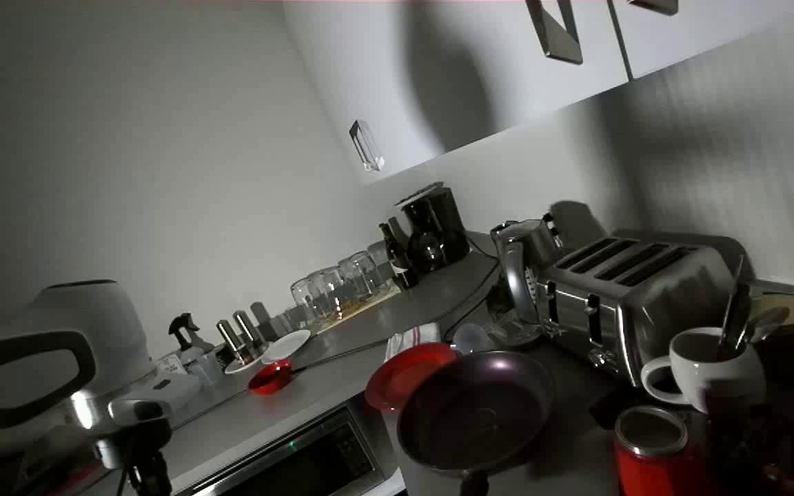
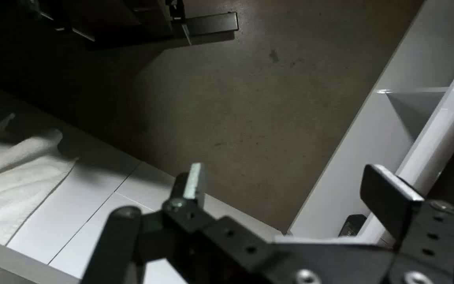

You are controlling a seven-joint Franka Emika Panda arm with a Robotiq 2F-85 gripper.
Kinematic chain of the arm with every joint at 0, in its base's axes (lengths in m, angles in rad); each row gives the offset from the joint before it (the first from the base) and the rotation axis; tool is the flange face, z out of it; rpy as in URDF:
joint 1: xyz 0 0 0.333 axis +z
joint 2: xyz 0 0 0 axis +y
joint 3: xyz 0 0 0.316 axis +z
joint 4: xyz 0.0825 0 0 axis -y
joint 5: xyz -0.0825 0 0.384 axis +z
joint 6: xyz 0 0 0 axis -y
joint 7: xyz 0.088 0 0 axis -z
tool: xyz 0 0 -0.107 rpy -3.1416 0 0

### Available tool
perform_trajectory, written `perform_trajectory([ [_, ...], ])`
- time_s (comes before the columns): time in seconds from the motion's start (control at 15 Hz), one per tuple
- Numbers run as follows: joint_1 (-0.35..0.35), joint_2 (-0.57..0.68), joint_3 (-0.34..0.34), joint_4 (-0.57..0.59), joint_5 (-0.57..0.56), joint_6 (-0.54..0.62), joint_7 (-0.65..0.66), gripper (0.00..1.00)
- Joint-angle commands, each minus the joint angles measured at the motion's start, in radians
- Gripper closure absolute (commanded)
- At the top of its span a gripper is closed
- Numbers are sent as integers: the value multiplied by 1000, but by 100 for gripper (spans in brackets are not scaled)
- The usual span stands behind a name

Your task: Use the white towel to wipe the right side of the countertop

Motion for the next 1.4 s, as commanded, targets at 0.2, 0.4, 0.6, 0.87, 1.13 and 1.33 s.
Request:
perform_trajectory([
  [0.2,4,1,-4,1,-2,-1,1,0],
  [0.4,4,2,-4,1,-2,-1,1,0],
  [0.6,3,0,-5,-2,-4,6,-2,0],
  [0.87,-9,-11,-11,-21,-38,36,-2,0],
  [1.13,-41,-2,-37,-29,-95,70,7,0],
  [1.33,-77,-4,-67,-29,-140,107,12,0],
])
